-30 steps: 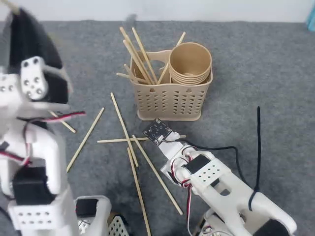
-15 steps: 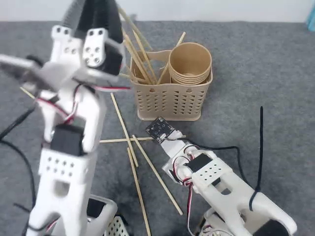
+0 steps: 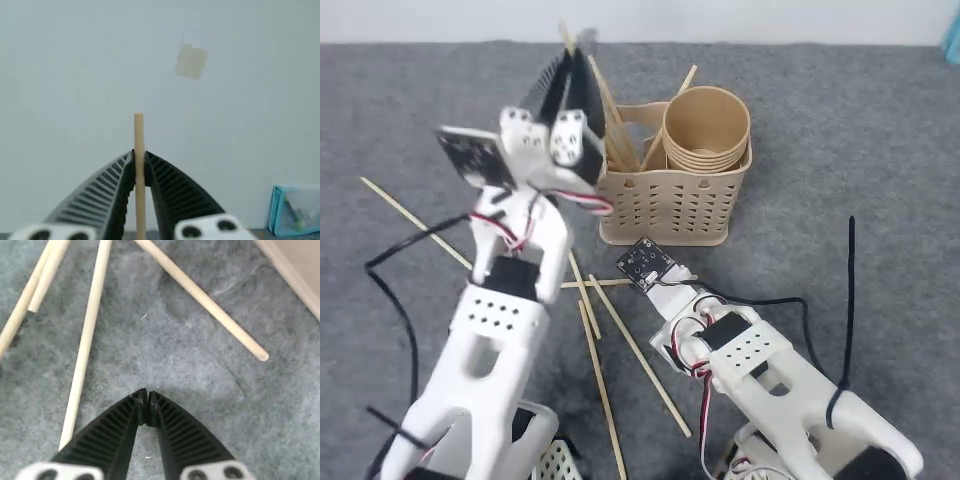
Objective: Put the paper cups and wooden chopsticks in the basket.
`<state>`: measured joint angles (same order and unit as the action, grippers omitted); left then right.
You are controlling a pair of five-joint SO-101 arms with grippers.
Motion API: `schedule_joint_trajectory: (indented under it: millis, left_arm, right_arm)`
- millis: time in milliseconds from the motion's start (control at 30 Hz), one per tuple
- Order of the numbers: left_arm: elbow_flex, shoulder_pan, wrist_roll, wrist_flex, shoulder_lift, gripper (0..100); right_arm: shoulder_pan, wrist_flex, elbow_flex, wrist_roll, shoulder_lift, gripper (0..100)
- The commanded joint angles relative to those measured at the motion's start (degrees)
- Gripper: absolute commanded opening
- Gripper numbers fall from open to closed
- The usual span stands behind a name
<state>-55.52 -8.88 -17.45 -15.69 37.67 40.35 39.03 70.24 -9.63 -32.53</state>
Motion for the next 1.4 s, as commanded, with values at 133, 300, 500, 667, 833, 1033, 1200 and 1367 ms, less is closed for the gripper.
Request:
schedule_joint_trajectory:
  millis: [133, 300, 500, 667, 833, 1033, 1200, 1367]
  left_arm:
    - [-11.82, -3.60, -0.53, -7.82, -0.09, 1]
    - [-14.20, -8.00, -0.53, -8.00, -0.26, 1]
    - [-10.86, -6.77, -0.70, -4.22, -0.09, 9]
    - [-4.35, -3.69, -0.70, 11.16, 0.09, 30]
    - [3.03, -0.79, -0.70, 25.67, 4.75, 31]
    - [8.40, 0.18, -0.70, 44.84, 22.86, 31]
    - [9.54, 0.26, -0.70, 59.16, 37.71, 31]
    - [8.40, 7.56, -0.79, 66.11, 45.63, 30]
  right_arm:
    - [-0.66, -0.57, -0.62, -0.70, -0.22, 1.2]
    - [-0.66, -0.66, -0.62, -0.70, -0.22, 1.2]
    - [-0.75, -0.66, -0.62, -0.70, -0.22, 1.2]
    - [-0.75, -0.57, -0.62, -2.11, -0.22, 1.2]
    - [-0.75, -0.48, -0.62, -4.22, -0.22, 1.2]
    - [-0.75, -0.48, -0.62, -4.22, -0.22, 1.2]
    - [-0.75, -0.48, -0.62, -4.22, -0.22, 1.2]
    - [-0.75, -0.48, -0.62, -4.22, -0.22, 1.2]
